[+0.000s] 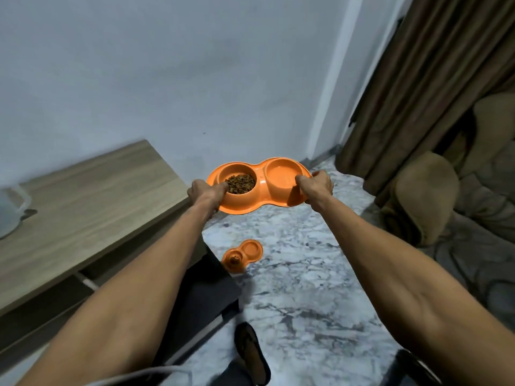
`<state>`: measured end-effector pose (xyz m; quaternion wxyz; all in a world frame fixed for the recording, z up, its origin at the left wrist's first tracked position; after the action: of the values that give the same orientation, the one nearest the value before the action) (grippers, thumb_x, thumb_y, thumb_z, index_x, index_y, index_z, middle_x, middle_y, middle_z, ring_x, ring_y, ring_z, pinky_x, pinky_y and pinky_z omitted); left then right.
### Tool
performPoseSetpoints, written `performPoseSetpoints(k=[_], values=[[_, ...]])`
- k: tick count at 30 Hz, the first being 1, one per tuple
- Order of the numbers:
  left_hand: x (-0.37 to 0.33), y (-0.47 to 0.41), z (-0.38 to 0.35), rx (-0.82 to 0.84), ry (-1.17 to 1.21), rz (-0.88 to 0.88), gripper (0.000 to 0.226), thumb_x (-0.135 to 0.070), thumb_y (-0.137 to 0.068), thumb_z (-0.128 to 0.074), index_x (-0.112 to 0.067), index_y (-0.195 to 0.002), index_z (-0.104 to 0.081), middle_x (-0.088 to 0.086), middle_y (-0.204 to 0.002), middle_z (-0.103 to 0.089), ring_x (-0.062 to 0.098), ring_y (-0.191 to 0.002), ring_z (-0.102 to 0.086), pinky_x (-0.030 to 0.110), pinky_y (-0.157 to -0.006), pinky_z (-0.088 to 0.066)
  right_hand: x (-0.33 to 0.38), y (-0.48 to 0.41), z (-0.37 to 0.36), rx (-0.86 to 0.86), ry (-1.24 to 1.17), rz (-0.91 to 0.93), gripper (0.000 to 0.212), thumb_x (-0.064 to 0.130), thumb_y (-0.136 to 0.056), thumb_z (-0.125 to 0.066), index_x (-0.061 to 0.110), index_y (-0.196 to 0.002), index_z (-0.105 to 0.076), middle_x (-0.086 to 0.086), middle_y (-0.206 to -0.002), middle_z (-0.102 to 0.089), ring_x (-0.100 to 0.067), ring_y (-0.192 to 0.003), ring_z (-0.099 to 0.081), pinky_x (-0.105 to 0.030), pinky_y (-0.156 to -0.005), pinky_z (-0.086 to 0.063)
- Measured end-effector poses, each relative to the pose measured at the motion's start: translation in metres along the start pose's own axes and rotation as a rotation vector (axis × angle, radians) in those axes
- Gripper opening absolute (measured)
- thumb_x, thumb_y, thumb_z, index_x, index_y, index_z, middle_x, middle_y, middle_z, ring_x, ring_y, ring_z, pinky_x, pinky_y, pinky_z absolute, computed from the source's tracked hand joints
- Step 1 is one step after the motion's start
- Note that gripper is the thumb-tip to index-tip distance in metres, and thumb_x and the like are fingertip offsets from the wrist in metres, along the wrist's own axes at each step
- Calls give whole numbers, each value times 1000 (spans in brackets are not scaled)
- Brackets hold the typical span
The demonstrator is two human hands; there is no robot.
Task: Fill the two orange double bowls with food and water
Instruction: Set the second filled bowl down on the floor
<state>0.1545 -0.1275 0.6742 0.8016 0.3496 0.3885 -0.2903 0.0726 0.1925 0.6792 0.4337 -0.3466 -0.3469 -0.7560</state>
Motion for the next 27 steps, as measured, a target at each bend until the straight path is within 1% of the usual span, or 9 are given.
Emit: performPoseSetpoints(k=[5, 13, 15, 16, 18, 20, 23, 24, 27], values=[[-49, -59, -74, 20, 20, 0, 38, -33, -73, -76, -3, -86, -56, 22, -106, -65, 39, -87, -68, 49, -76, -61, 15, -92, 12, -43, -13, -4, 61, 33, -68, -68, 10, -122, -54, -14, -124, -58, -35, -109, -57, -53, -83, -58], [-96, -135, -158, 18, -33, 41, 41, -39, -72, -74, -5, -87, -56, 20, -110, -63, 38, -90, -67, 47, -77, -60, 27, -217, -1, -46, -4, -30, 66, 35, -65, -69, 15, -126, -52, -12, -126, -58, -34, -114, -56, -53, -86, -56], [-101, -150, -175, 15, -33, 56, 41, -39, -73, -74, -4, -86, -58, 20, -110, -63, 38, -89, -67, 43, -68, -61, 24, -245, -13, -28, 3, -37, 66, 35, -66, -70, 16, -126, -51, -12, -127, -57, -34, -115, -55, -53, -87, -56], [-103, -158, -184, 14, -30, 60, 41, -39, -74, -74, -3, -87, -60, 20, -110, -63, 37, -87, -67, 38, -55, -59, 23, -260, -20, -17, 9, -38, 67, 35, -67, -70, 16, -127, -50, -12, -127, -57, -34, -117, -55, -53, -88, -55], [-101, -178, -202, 2, -20, 80, 43, -38, -77, -73, 0, -93, -64, 20, -110, -63, 36, -85, -67, 24, -37, -43, 21, -289, -36, 5, 25, -30, 66, 34, -70, -72, 16, -130, -49, -13, -130, -56, -35, -119, -54, -53, -91, -54], [-95, -200, -219, -24, -18, 99, 46, -40, -76, -73, 2, -96, -65, 19, -110, -64, 35, -89, -66, 25, -45, -44, 19, -319, -54, 33, 33, -19, 65, 32, -73, -72, 15, -131, -49, -13, -132, -54, -34, -121, -52, -52, -94, -52], [-81, -237, -251, -87, -10, 129, 57, -47, -65, -71, 3, -94, -68, 22, -105, -67, 36, -99, -64, 39, -73, -56, 11, -370, -87, 85, 54, 3, 62, 30, -75, -71, 15, -130, -49, -13, -131, -55, -32, -122, -51, -47, -99, -48], [-74, -248, -263, -116, -3, 140, 60, -49, -61, -69, 4, -91, -68, 24, -100, -68, 37, -98, -65, 42, -77, -57, 6, -387, -99, 105, 56, 7, 62, 31, -74, -70, 15, -130, -49, -13, -130, -56, -32, -122, -52, -47, -99, -48], [-51, -277, -298, -218, 19, 184, 56, -46, -59, -69, 7, -79, -67, 23, -77, -67, 33, -79, -68, 48, -68, -57, -13, -439, -142, 203, 74, 14, 63, 31, -72, -69, 17, -130, -48, -12, -128, -58, -33, -119, -55, -47, -98, -49]])
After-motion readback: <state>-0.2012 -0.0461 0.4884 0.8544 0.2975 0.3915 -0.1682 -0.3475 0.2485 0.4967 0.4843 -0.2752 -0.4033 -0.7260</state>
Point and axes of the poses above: each hand's wrist, its own y-axis away from the middle knuckle, its own z-axis out of the back of the hand, x = y × z, the point moved 9 cm from there along -y, towards the middle knuckle
